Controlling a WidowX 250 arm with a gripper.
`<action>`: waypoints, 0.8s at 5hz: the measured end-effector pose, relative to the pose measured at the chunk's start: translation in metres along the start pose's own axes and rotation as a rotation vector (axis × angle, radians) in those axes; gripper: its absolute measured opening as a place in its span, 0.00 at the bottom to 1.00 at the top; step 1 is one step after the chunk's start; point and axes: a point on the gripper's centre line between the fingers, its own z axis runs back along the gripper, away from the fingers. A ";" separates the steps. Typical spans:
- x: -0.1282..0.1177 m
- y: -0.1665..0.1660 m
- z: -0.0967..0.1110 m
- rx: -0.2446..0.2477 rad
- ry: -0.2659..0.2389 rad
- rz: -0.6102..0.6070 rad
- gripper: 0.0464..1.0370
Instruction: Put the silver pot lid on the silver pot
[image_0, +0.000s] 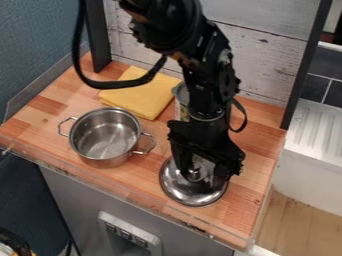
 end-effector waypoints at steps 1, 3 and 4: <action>0.002 0.001 -0.001 0.007 -0.009 -0.010 0.62; 0.001 0.002 -0.001 0.014 0.005 -0.018 0.24; -0.009 -0.001 0.008 -0.002 0.048 -0.023 0.24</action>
